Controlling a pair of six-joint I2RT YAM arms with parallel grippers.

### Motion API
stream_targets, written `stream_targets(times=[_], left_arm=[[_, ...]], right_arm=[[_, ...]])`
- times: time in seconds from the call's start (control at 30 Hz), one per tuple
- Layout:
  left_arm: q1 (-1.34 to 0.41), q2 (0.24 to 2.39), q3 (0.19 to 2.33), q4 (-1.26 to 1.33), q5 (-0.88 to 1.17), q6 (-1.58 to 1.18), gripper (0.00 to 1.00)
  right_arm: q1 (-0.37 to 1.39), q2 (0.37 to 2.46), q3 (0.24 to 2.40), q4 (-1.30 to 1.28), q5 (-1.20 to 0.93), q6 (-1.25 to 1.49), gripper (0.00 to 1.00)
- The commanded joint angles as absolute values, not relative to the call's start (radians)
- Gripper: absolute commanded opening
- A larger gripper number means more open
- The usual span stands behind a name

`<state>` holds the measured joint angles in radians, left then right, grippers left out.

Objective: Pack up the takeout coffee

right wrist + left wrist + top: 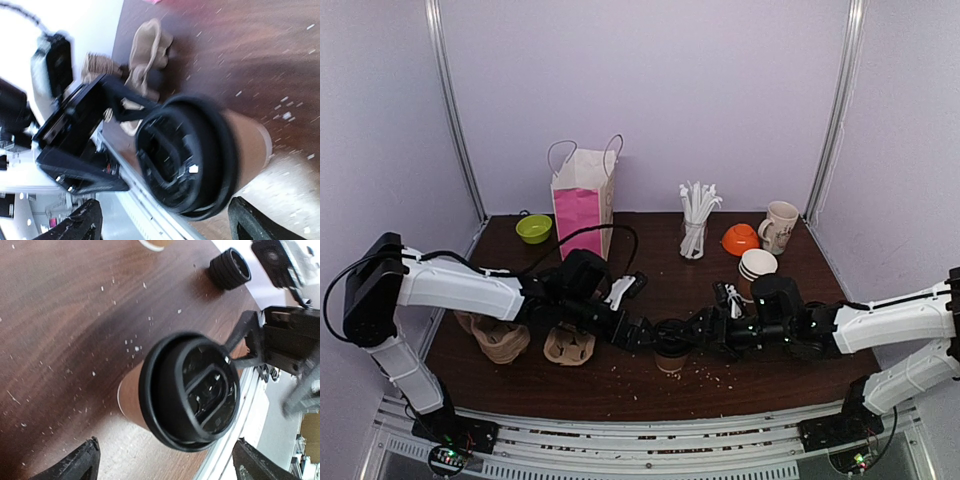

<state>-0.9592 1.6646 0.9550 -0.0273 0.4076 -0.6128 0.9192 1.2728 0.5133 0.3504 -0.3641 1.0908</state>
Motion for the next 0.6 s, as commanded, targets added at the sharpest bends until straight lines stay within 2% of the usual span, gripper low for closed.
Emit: stream_targets(times=[0.0, 0.27, 0.43, 0.57], left_arm=[[-0.939, 1.637, 0.982, -0.006, 0.353, -0.625, 0.96], [-0.925, 1.709, 1.015, 0.025, 0.382, -0.641, 0.92], [-0.925, 1.731, 1.01, 0.053, 0.398, -0.652, 0.88], [-0.925, 1.757, 1.003, 0.064, 0.409, -0.656, 0.79]], right_arm=[[0.868, 1.266, 0.474, 0.344, -0.298, 1.094, 0.87], [0.851, 1.367, 0.441, 0.489, -0.354, 1.129, 0.77], [0.85, 1.396, 0.418, 0.529, -0.367, 1.146, 0.74], [0.85, 1.411, 0.403, 0.534, -0.362, 1.154, 0.69]])
